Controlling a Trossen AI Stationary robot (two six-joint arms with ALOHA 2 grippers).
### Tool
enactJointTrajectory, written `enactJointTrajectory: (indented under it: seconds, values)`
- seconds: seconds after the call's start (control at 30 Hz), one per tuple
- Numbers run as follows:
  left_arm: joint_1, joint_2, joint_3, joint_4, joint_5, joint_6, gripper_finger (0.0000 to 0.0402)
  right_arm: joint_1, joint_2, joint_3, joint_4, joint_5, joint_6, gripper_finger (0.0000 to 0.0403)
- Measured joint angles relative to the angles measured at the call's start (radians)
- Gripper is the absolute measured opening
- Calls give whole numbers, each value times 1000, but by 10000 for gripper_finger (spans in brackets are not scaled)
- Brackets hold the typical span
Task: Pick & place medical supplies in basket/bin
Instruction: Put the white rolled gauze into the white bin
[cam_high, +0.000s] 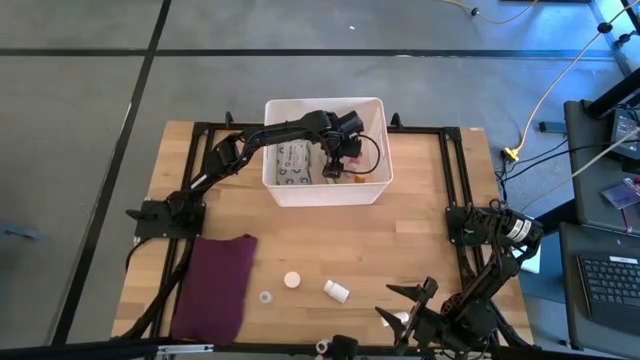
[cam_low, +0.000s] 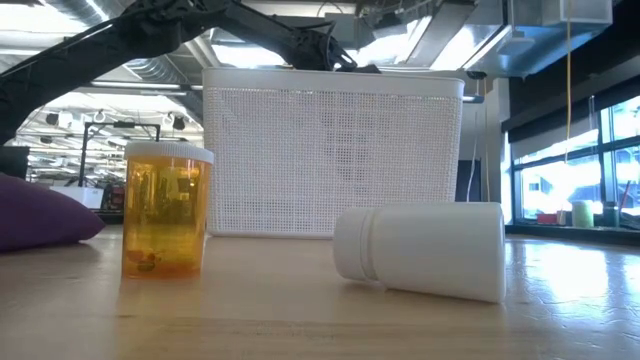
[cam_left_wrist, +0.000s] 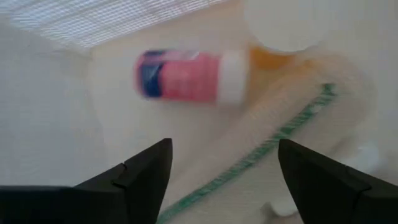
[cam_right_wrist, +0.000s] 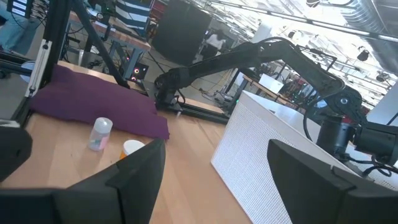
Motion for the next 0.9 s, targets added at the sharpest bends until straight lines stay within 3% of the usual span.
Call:
enactJointTrajectory:
  seconds: [0.37, 0.57, 0.7, 0.9]
  values:
    - [0, -10, 13, 30, -83, -15, 291, 0, 0, 0, 0, 0, 0, 282]
    - [7, -123, 87, 13, -125, -34, 291, 0, 0, 0, -1, 0, -3, 282]
    - [21, -257, 94, 17, -53, -94, 291, 0, 0, -5, -1, 0, -3, 282]
    - [71, -450, 95, -29, 177, -205, 291, 0, 1, -42, 0, 0, 52, 282]
